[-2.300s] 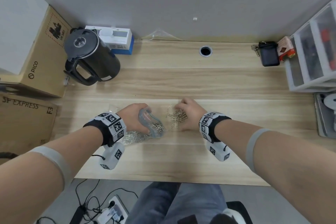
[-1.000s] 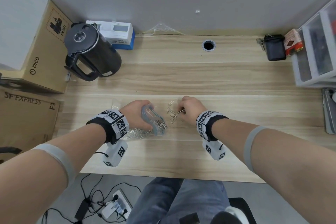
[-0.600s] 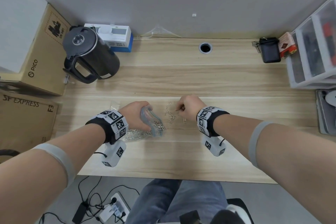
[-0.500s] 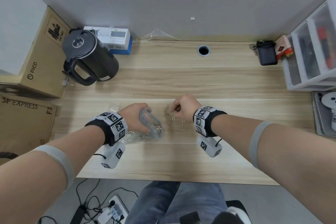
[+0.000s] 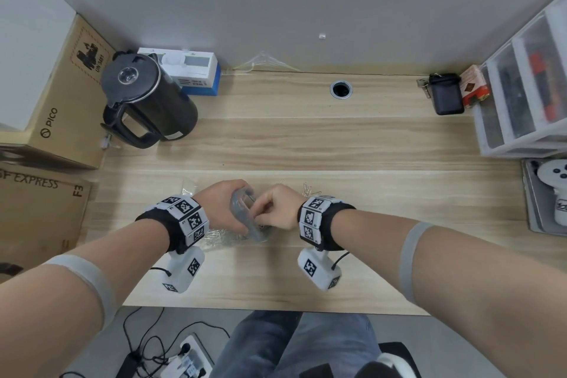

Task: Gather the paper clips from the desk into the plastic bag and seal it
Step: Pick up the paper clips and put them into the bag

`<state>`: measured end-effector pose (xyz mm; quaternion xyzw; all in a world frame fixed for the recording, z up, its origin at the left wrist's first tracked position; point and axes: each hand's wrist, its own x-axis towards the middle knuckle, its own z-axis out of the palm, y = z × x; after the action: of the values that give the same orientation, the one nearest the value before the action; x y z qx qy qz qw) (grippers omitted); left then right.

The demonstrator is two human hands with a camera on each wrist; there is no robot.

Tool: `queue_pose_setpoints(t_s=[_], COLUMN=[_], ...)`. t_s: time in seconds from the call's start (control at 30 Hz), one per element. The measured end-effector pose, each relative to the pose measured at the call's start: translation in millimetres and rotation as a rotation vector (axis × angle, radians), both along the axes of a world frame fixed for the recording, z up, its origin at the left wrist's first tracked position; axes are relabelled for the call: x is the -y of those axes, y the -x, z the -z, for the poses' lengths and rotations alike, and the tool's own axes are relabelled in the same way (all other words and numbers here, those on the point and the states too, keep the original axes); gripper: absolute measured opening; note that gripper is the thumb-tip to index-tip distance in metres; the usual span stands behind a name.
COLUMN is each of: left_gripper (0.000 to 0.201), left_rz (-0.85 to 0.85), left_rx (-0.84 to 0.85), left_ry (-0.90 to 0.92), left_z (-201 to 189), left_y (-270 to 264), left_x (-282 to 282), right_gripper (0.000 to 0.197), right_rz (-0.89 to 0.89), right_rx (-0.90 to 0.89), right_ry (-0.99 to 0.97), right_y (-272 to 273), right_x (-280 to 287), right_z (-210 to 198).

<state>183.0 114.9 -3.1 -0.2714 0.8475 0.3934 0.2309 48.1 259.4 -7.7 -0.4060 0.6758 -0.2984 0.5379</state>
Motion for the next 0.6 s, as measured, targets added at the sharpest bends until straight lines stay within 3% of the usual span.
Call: queue_pose_setpoints(t_s=[0.13, 0.27, 0.4, 0.47, 0.6], left_gripper=[0.074, 0.078, 0.078, 0.078, 0.080], left_rz=[0.004, 0.008, 0.015, 0.018, 0.025], left_rx=[0.018, 0.046, 0.041, 0.043, 0.050], left_ry=[0.008, 0.009, -0.002, 0.000, -0.002], left_z=[4, 5, 4, 3, 2], left_y=[-1, -1, 1, 1, 2], left_x=[2, 4, 5, 5, 6], right_gripper=[0.018, 0.070, 0.102, 0.102, 0.082], right_rz=[0.057, -0.205, -0.310, -0.288, -0.217], right_rx=[-0.259, -0.654, -0.724, -0.680, -0.640], right_ry=[0.015, -0.123, -0.188, -0.154, -0.080], right_y=[44, 90, 102, 95, 78], right_x=[-6, -21, -36, -40, -43], right_z=[1, 8, 18, 24, 31])
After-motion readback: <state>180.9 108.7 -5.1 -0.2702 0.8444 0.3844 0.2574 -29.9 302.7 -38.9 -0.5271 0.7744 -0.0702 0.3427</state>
